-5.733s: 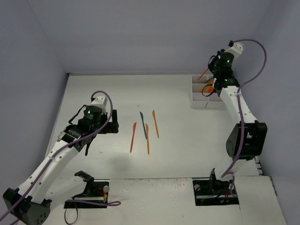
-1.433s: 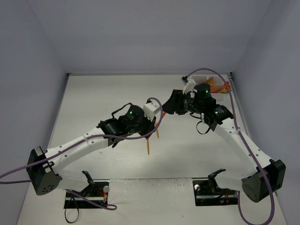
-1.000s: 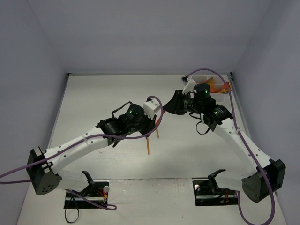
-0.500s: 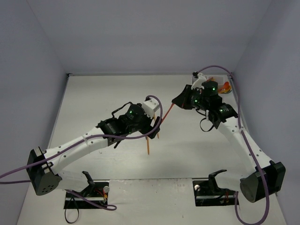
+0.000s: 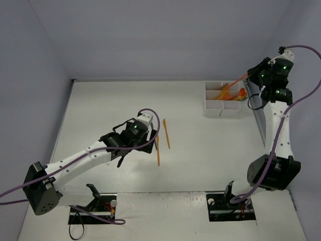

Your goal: Sort the eating utensils into containers

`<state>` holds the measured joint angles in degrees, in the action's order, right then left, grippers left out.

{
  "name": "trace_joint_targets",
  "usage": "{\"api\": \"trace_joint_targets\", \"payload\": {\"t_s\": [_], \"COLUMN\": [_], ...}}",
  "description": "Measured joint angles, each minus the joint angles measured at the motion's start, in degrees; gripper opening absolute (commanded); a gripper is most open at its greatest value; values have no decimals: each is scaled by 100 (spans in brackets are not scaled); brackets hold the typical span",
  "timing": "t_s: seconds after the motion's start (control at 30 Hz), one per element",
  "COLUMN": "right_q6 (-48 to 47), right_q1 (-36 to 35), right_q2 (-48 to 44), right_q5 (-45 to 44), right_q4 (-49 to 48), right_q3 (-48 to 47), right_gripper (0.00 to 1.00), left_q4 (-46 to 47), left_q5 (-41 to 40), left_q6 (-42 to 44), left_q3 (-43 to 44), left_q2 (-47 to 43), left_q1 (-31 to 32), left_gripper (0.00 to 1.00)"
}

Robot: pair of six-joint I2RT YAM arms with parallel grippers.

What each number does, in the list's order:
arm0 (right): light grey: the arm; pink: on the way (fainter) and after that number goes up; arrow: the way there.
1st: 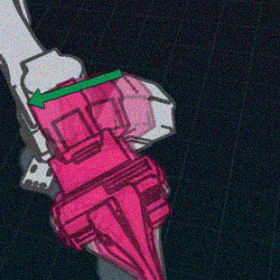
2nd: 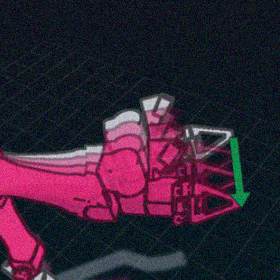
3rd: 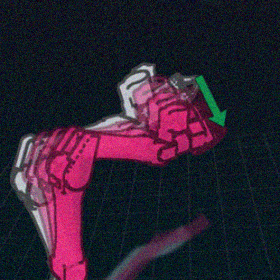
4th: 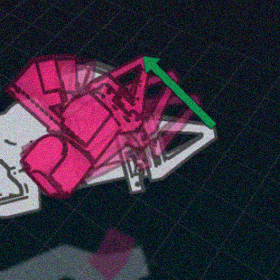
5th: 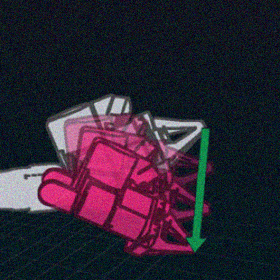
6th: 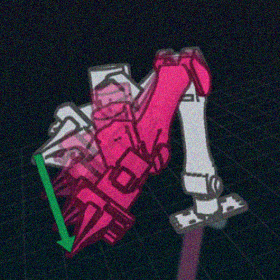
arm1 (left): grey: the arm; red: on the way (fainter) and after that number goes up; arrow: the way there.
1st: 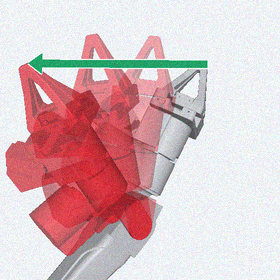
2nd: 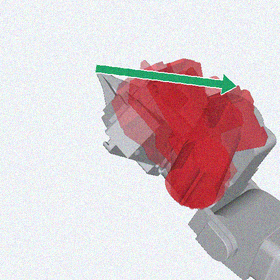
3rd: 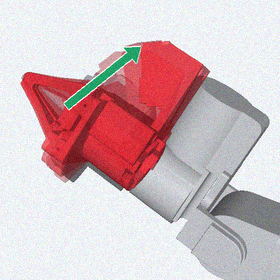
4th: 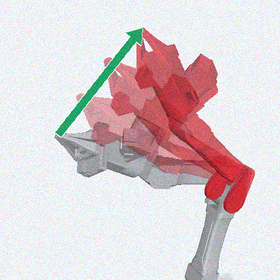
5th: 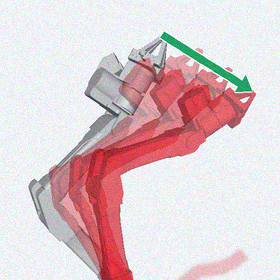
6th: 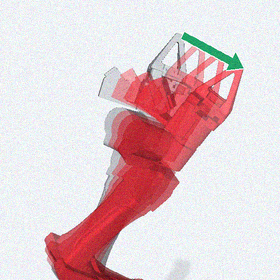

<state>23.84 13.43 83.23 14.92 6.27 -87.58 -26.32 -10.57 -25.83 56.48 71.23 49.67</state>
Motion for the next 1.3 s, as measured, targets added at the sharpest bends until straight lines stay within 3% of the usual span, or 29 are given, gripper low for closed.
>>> {"api": "trace_joint_targets", "payload": {"t_s": [0.33, 0.77, 1.13, 1.3], "right_q6": [-9, 11, -207, -318], "right_q1": [634, 647, 450, 388], "right_q2": [1959, 3395, 3981, 4112], "right_q5": [-208, 143, 363, 382], "right_q4": [21, 44, 34, 49], "right_q3": [-1952, -2324, -2322, -2322], "right_gripper": [0, 1, 30, 36], "left_q4": [-320, -341, -321, -320], "left_q5": [-5, 44, 151, 174], "left_q6": [-389, -422, -425, -451], "left_q3": [-534, -532, -400, -394], "left_q2": [-434, -66, 244, 261], "left_q1": [-156, -390, -402, -400], "left_gripper": [77, 77, 77, 77]}}
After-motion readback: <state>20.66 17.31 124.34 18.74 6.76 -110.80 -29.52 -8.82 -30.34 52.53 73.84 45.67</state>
